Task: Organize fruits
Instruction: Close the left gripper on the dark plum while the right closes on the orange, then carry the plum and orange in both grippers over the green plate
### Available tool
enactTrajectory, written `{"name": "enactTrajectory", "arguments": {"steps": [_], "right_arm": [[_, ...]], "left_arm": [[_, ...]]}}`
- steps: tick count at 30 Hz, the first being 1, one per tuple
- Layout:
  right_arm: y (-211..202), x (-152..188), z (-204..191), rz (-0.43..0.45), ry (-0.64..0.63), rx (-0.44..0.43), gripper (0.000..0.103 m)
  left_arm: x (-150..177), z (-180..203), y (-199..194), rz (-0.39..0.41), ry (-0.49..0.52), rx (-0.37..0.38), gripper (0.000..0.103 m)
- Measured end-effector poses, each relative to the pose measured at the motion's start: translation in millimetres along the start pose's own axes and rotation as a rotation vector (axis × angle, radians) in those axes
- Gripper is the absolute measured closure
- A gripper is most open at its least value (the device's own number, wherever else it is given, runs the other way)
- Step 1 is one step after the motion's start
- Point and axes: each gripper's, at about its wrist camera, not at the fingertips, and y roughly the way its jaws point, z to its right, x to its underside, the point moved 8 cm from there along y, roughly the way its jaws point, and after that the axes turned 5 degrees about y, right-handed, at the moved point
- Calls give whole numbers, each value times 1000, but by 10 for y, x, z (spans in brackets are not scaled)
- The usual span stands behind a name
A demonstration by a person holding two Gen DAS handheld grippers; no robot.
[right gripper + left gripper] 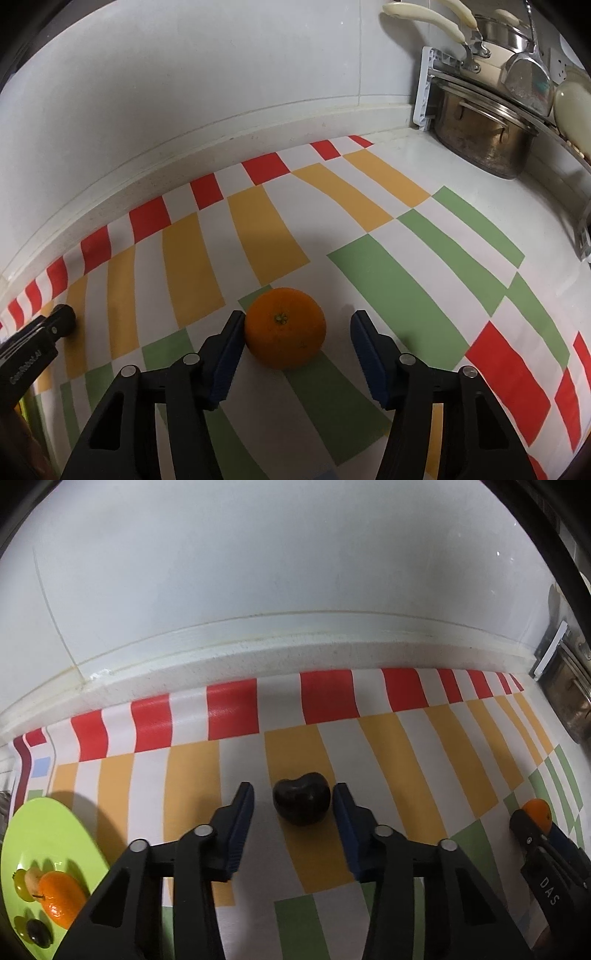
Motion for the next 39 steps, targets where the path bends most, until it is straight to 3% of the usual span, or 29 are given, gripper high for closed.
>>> {"name": "enactTrajectory", "arguments": {"steps": [3, 6, 17, 39], "right_arm": [[6, -6, -27, 3, -14, -6, 52], [-5, -12, -65, 3, -25, -26, 61], [-254, -39, -204, 45, -80, -106, 61], [-1170, -26, -333, 156, -181, -245, 61]], "left_arm": [[4, 5, 18, -1, -4, 14, 72], [7, 10, -1, 5, 3, 19, 72], [48, 33, -452, 112, 87, 71, 72], [235, 16, -1473, 235, 98, 76, 72]]}}
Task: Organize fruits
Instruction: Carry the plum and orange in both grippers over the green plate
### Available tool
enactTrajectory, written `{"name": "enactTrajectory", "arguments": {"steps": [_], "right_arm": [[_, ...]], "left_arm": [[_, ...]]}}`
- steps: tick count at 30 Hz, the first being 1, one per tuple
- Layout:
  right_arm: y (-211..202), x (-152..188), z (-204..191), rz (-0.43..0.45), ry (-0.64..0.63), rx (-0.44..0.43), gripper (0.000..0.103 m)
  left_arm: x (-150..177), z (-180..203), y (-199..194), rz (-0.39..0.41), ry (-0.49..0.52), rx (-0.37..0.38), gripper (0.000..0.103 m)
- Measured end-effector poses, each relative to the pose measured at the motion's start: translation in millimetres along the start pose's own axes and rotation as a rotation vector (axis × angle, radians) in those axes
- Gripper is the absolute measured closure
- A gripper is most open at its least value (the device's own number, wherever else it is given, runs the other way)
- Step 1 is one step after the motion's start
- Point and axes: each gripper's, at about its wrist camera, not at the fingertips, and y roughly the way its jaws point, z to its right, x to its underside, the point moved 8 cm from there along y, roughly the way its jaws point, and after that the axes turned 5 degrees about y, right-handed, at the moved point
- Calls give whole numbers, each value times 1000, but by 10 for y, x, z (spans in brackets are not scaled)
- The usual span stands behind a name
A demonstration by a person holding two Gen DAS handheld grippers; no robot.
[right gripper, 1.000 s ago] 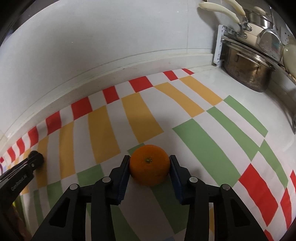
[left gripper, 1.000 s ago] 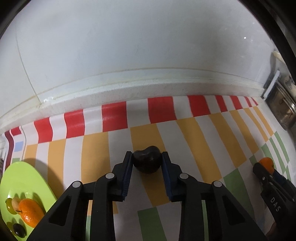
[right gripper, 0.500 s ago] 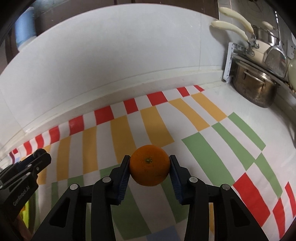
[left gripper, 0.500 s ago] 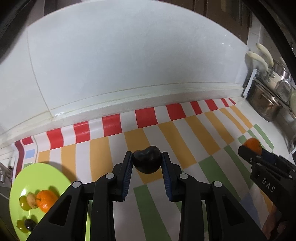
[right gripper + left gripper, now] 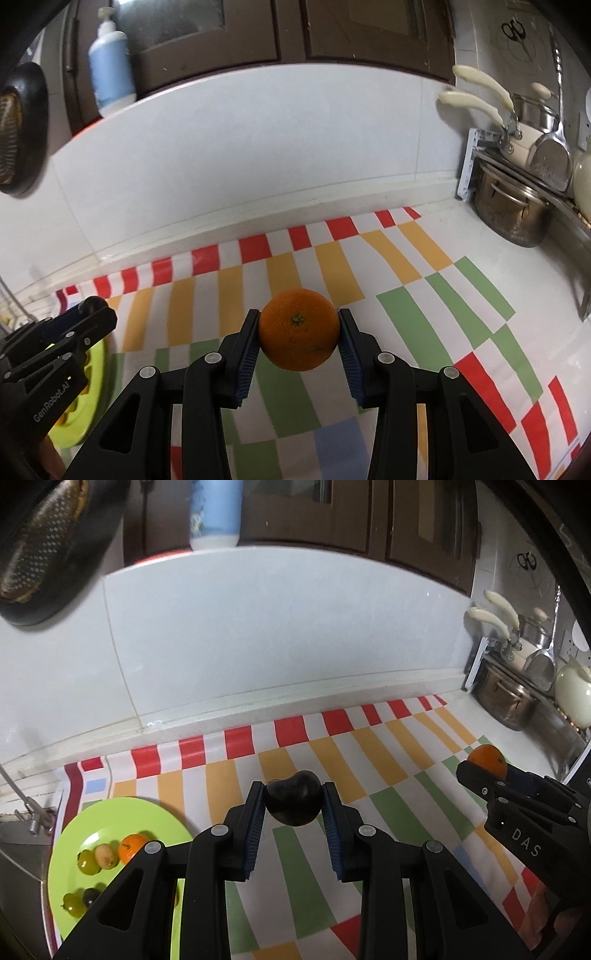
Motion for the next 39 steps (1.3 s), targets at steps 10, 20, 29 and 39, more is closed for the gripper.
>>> {"name": "enactTrajectory", "arguments": {"steps": [10, 20, 29, 39], "right_arm": [[-391, 11, -246, 38, -48, -77, 61], [-630, 108, -633, 41, -118, -177, 61], [-754, 279, -1202, 21, -192, -284, 61], [-775, 507, -1816, -10, -262, -376, 61]], "left_arm": [[22, -74, -508, 66, -16, -37, 72], [163, -308, -891, 91, -51, -95, 72], [386, -751, -1196, 92, -96, -171, 72], [627, -1218, -1304, 66, -112, -214, 72]]}}
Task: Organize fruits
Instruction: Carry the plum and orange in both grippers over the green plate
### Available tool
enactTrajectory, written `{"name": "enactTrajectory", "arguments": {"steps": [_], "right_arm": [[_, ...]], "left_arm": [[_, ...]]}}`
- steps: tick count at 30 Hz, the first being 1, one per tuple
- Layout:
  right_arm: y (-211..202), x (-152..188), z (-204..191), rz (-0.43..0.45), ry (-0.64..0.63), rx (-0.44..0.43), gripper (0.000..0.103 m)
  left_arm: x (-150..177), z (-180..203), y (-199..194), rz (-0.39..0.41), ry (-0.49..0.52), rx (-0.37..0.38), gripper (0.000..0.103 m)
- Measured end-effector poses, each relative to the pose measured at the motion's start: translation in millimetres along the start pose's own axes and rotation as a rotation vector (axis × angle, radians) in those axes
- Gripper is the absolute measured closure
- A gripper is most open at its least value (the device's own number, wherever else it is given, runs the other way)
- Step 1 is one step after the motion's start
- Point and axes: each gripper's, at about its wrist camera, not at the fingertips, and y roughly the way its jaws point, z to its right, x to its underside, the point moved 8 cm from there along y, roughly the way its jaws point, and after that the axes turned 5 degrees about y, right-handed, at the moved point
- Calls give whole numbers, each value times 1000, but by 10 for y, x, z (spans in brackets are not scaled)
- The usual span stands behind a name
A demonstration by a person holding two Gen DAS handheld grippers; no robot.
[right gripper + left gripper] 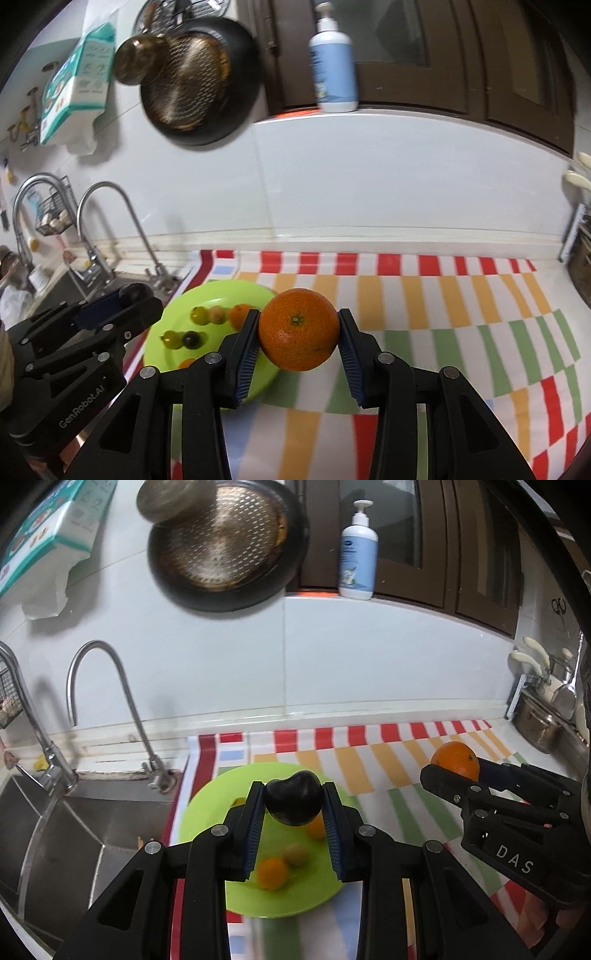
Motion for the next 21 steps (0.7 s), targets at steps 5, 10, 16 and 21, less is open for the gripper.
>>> {"name": "enactTrajectory", "arguments": {"steps": [5, 10, 16, 21], "right_arm": [[163, 77, -209, -24, -14, -19, 61], [319, 151, -381, -61, -20, -75, 61], [602, 266, -547, -125, -54, -100, 61], [835, 339, -616, -152, -85, -108, 61]], "left_arm": [[86, -191, 65, -13, 11, 9, 72], [156, -272, 204, -36, 33, 74, 72], [258, -347, 445, -59, 94, 115, 72], [386, -454, 768, -134, 100, 183, 72]]}}
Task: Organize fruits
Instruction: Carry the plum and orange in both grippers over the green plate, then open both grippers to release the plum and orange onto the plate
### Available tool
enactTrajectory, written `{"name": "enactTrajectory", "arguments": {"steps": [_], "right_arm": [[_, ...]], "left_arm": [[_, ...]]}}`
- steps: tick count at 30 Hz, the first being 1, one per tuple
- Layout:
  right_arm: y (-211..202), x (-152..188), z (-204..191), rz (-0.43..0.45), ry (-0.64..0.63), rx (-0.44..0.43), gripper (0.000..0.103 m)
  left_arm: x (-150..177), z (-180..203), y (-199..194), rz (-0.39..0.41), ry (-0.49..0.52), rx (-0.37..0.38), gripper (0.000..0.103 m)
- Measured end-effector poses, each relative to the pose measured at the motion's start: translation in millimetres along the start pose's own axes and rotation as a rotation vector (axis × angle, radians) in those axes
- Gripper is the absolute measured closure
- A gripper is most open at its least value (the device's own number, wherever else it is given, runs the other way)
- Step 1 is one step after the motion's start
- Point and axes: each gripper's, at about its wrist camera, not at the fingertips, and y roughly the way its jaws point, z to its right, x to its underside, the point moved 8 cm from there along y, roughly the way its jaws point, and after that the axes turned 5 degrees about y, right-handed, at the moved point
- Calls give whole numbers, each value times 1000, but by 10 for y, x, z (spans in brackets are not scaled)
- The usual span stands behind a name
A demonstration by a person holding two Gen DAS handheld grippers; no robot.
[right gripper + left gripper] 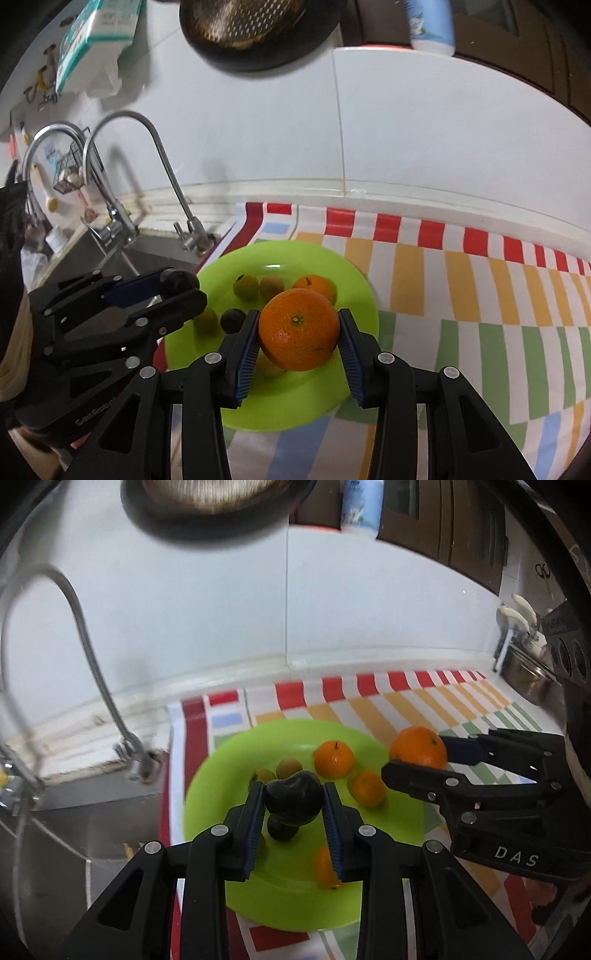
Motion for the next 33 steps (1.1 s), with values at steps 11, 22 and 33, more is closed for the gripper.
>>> {"name": "enactTrajectory", "arguments": {"steps": [11, 22, 33], "right_arm": [[383, 18, 67, -49, -10, -2, 61], [103, -91, 184, 39, 16, 77, 47], [-705, 62, 401, 154, 70, 181, 39]], "left_arm": [[138, -66, 396, -52, 71, 38, 72], [64, -106, 11, 6, 26, -85, 48], [37, 226, -713, 119, -70, -210, 33]]}}
